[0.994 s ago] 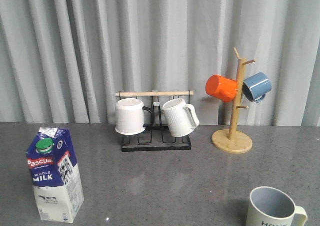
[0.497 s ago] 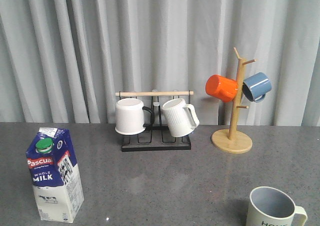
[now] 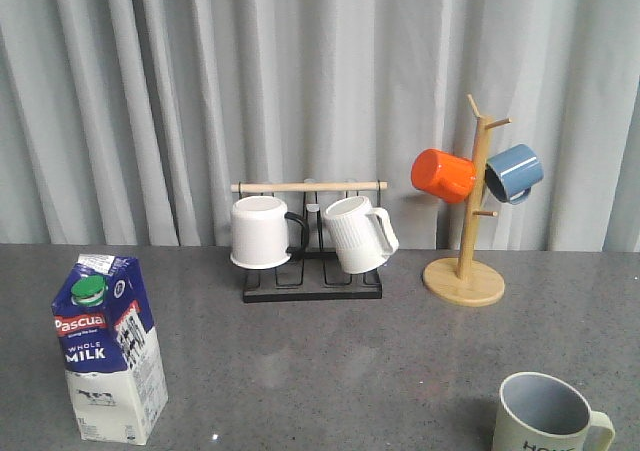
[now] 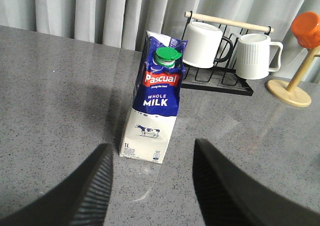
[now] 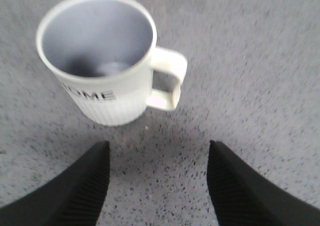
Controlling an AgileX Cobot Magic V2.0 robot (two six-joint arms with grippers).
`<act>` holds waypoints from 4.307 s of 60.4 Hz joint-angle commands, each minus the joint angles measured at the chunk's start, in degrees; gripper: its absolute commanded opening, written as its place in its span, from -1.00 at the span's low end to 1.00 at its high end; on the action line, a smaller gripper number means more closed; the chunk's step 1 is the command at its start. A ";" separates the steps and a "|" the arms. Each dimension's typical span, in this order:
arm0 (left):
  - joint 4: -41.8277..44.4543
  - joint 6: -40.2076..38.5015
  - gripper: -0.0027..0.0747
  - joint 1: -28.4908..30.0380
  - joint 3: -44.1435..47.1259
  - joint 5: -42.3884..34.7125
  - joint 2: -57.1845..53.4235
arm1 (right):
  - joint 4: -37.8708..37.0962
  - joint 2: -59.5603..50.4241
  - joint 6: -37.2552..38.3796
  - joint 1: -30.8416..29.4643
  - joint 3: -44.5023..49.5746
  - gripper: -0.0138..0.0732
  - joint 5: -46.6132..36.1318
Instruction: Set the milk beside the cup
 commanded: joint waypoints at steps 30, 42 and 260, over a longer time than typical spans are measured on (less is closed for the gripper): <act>-0.58 0.13 0.01 -0.38 -1.79 -1.42 0.73 | -0.60 9.65 0.40 -0.45 3.09 0.23 -18.61; -0.58 0.13 0.01 -0.38 -1.79 -0.53 0.73 | -0.69 10.26 0.40 -0.45 3.09 0.23 -21.10; -0.58 0.13 0.01 -0.38 -1.79 9.17 0.73 | 13.67 -12.14 -15.25 16.67 -21.54 -0.70 18.20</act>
